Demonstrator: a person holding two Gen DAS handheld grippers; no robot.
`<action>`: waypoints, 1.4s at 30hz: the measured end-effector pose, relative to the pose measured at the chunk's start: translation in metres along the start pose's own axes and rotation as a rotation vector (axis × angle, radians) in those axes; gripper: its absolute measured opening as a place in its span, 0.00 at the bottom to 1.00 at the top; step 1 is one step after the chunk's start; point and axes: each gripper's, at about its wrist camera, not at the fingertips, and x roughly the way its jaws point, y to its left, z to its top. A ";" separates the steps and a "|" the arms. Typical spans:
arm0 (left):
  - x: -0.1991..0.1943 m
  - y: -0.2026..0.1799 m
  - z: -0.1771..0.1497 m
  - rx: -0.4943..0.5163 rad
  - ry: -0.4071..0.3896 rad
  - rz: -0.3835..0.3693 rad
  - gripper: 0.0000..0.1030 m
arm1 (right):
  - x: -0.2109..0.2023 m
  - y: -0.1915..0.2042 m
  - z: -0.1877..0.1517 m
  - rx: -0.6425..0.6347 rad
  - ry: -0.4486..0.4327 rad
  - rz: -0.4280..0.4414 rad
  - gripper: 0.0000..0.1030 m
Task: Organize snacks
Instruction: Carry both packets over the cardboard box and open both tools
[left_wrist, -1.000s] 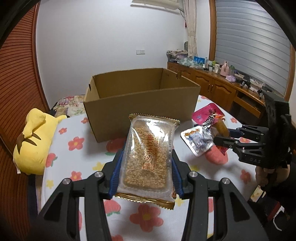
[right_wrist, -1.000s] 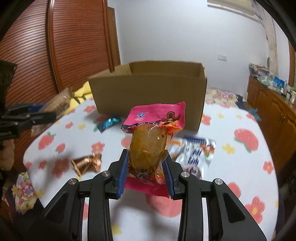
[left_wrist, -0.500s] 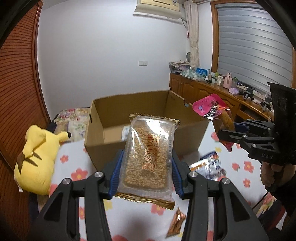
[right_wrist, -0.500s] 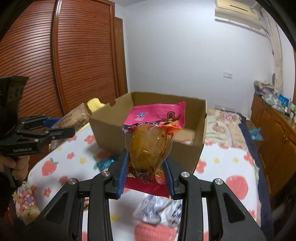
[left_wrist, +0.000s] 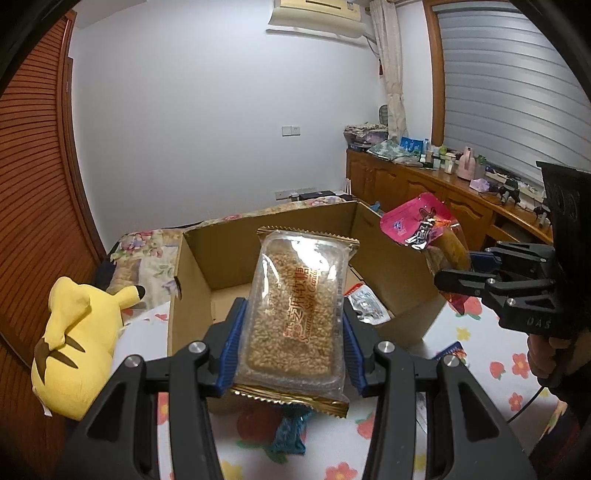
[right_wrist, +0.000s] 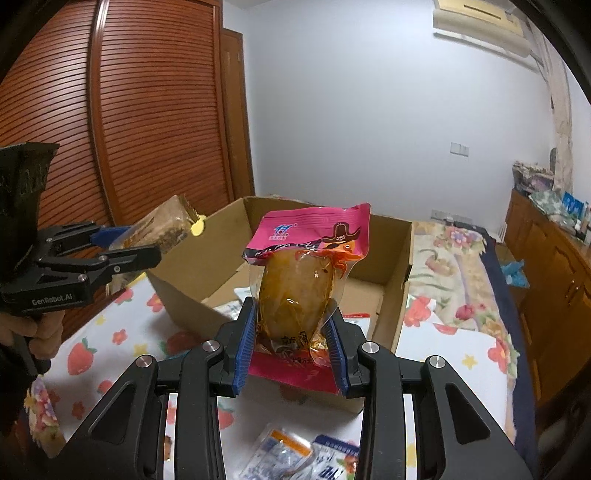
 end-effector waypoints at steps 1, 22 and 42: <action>0.004 0.001 0.002 -0.001 0.003 0.002 0.45 | 0.004 -0.003 0.001 0.005 0.006 0.004 0.34; 0.055 0.007 0.013 -0.030 0.057 0.037 0.46 | 0.043 -0.012 0.007 0.011 0.093 0.032 0.35; 0.062 0.013 0.008 -0.047 0.072 0.047 0.54 | 0.051 -0.016 0.005 0.030 0.085 0.013 0.49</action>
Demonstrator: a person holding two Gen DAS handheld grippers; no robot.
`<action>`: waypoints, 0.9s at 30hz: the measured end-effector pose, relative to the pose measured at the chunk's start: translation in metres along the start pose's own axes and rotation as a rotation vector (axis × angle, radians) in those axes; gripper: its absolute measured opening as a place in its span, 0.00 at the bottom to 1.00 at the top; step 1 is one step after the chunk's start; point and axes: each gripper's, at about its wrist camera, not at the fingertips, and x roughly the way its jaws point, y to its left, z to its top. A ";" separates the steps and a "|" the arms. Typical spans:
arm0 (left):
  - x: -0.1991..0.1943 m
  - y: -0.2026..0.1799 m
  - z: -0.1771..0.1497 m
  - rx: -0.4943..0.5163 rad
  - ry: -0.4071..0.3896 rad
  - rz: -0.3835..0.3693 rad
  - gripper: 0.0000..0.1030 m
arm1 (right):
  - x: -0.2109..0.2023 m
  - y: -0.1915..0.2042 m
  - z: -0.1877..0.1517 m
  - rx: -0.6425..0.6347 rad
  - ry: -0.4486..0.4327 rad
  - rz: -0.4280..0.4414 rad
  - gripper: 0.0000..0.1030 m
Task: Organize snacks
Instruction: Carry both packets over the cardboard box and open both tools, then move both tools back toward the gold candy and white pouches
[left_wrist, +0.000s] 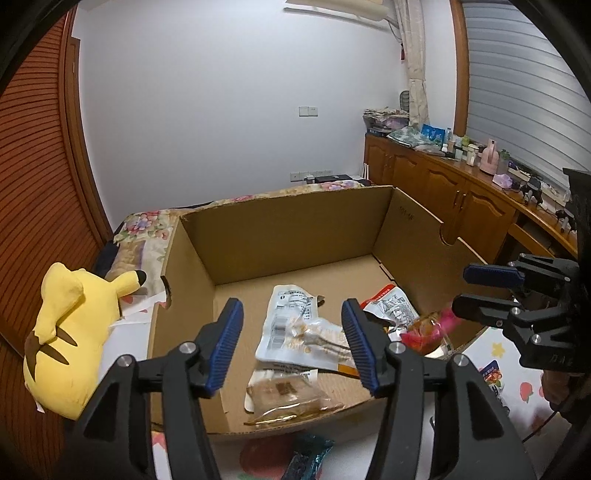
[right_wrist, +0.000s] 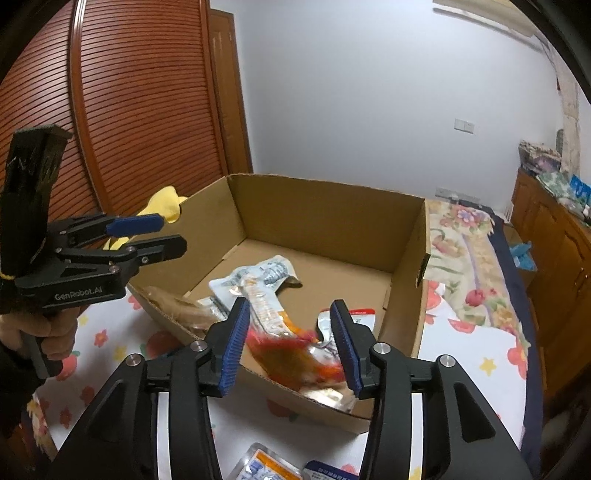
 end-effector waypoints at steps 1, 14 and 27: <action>0.000 0.001 0.000 -0.001 -0.001 0.000 0.54 | 0.000 -0.001 0.001 0.004 -0.002 -0.004 0.50; -0.047 -0.018 -0.019 0.044 -0.027 -0.019 0.58 | -0.043 0.006 -0.007 0.008 -0.047 -0.060 0.56; -0.092 -0.038 -0.075 0.067 -0.011 -0.046 0.59 | -0.095 0.011 -0.053 0.050 -0.033 -0.137 0.64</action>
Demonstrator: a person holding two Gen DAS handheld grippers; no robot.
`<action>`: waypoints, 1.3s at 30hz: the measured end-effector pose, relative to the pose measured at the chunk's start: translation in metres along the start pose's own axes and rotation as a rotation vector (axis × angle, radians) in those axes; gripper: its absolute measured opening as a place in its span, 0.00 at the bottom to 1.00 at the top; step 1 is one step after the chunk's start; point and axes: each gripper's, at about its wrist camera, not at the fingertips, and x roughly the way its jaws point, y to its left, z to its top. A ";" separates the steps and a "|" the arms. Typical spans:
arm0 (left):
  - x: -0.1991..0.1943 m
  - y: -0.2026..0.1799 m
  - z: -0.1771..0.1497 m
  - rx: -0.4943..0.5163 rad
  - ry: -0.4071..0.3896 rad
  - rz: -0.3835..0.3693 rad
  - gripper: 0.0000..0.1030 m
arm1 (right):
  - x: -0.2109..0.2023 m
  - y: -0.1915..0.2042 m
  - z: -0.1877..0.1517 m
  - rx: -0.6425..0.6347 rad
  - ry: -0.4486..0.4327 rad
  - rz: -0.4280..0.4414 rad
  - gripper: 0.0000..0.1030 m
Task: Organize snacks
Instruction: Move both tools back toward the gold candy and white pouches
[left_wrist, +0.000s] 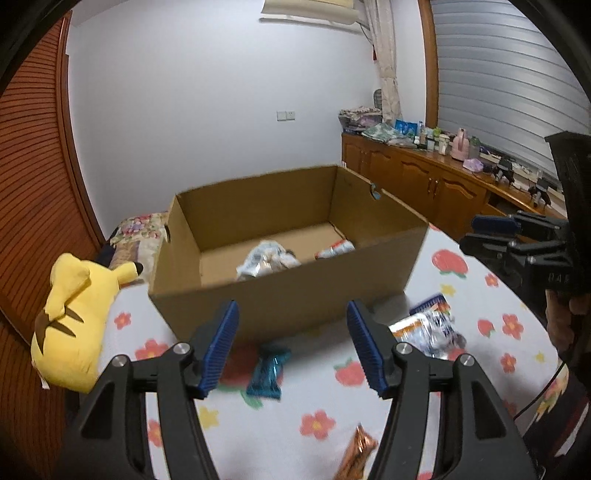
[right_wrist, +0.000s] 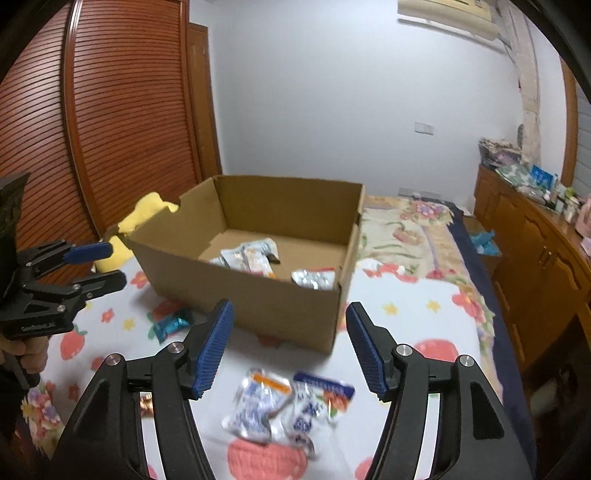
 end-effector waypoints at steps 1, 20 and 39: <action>0.000 -0.003 -0.006 0.003 0.008 0.000 0.60 | -0.002 0.000 -0.005 0.003 0.009 -0.005 0.64; 0.026 -0.031 -0.097 0.027 0.187 -0.038 0.57 | 0.000 -0.013 -0.063 0.058 0.118 -0.045 0.64; 0.011 -0.039 -0.108 0.010 0.166 -0.111 0.57 | 0.021 -0.030 -0.083 0.098 0.189 -0.064 0.64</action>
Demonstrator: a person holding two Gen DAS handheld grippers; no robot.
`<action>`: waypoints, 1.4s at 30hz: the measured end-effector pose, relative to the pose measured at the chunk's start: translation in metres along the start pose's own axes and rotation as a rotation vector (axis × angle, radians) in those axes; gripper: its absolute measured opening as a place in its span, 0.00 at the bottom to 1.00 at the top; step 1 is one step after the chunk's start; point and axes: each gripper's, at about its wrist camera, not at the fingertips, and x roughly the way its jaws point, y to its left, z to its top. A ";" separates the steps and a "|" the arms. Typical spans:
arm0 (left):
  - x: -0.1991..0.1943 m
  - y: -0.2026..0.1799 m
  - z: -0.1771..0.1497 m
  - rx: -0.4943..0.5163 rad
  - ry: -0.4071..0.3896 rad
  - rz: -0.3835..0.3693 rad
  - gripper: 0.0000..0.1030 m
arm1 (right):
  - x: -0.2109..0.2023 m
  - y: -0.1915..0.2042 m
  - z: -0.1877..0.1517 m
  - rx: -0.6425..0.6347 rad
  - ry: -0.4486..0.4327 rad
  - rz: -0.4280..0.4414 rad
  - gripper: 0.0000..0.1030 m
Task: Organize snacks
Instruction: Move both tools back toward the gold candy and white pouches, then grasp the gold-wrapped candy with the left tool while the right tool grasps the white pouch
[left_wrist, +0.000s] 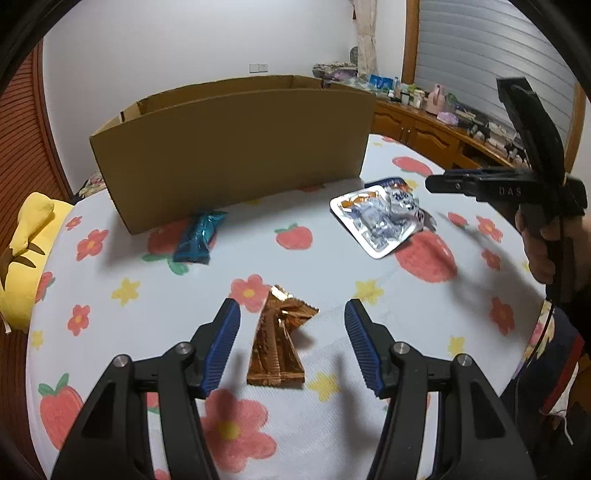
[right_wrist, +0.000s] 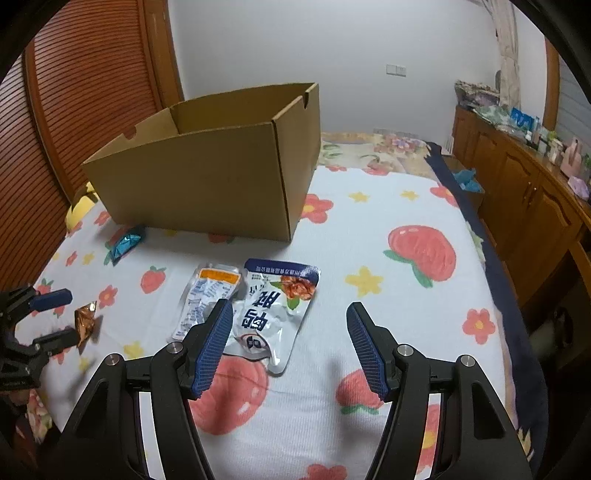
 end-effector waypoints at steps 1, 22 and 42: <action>0.002 0.000 -0.001 0.000 0.005 0.002 0.57 | 0.002 0.000 -0.001 0.001 0.004 0.001 0.64; 0.024 0.019 -0.011 -0.069 0.029 0.037 0.24 | 0.027 0.007 -0.005 -0.002 0.054 0.014 0.64; 0.023 0.019 -0.011 -0.067 0.029 0.042 0.24 | 0.056 0.020 -0.001 -0.062 0.083 -0.022 0.66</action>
